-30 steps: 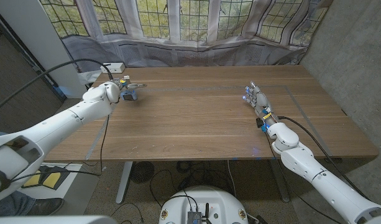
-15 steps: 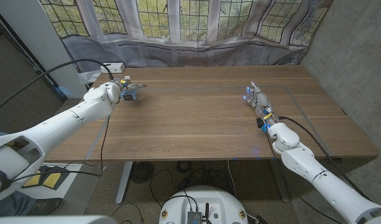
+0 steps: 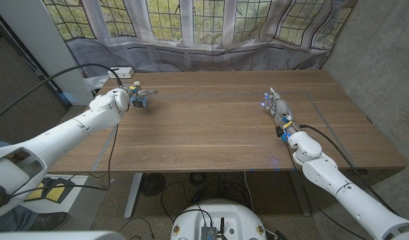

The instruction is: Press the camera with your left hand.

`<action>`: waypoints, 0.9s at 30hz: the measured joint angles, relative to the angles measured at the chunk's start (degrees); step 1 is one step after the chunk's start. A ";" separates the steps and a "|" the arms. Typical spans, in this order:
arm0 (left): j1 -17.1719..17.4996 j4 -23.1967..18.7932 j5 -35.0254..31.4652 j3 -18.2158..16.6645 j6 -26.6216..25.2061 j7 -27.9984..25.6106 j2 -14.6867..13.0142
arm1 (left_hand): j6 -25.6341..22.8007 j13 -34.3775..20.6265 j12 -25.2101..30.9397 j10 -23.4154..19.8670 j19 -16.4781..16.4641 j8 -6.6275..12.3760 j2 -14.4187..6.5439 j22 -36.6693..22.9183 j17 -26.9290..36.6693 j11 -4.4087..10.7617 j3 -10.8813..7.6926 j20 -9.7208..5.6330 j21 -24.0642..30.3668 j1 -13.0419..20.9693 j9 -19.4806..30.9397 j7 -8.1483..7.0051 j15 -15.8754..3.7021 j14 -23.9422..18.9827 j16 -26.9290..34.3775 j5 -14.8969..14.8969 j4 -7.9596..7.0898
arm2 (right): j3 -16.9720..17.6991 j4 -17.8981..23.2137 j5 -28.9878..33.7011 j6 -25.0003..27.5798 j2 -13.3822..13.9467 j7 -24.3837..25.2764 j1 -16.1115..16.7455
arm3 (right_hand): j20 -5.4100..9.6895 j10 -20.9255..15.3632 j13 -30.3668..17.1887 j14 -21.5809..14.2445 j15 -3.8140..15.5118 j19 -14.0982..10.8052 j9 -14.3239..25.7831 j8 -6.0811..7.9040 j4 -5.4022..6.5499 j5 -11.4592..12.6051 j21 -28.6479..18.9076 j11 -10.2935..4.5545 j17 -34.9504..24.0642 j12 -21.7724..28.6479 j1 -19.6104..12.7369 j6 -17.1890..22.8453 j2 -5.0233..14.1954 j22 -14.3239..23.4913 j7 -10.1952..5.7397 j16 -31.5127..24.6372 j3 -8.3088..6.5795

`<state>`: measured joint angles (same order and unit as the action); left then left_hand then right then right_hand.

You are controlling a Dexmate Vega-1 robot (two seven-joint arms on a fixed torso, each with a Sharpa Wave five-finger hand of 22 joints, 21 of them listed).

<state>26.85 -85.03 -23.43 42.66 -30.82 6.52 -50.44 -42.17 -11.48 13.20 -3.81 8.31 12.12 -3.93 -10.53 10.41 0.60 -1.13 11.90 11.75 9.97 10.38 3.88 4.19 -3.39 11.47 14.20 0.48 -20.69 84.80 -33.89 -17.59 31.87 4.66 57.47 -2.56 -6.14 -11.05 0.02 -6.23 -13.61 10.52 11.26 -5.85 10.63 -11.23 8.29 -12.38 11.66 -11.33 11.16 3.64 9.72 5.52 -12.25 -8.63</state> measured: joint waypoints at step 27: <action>0.60 -1.42 0.44 -0.60 -1.11 -1.09 -0.25 | 0.00 0.00 0.00 0.01 -0.35 -0.42 -0.38 0.00 0.00 0.00 0.00 0.26 0.00 0.38 0.03 0.00 0.21 -0.20 0.00 -0.23 0.00 | -0.08 -0.54 -0.28 -0.06 0.11 -0.76 -0.43 | 0.00 0.00 0.00 0.00 0.00 0.00 0.00 0.00 0.00 0.00 0.00 0.00 0.00 0.00 0.00 0.00 0.00 0.00 0.00 0.00 0.00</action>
<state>27.44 -86.45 -22.98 42.06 -31.92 5.42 -50.69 -42.18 -11.48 13.20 -3.81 7.95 11.70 -4.31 -10.53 10.41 0.61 -1.12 12.16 11.75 10.35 10.41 3.88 4.40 -3.59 11.47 13.97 0.48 -20.78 84.25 -34.17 -17.64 31.99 3.90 57.04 -2.56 -6.14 -11.05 0.02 -6.23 -13.61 10.52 11.26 -5.85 10.63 -11.23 8.29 -12.38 11.66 -11.33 11.16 3.64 9.72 5.52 -12.25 -8.63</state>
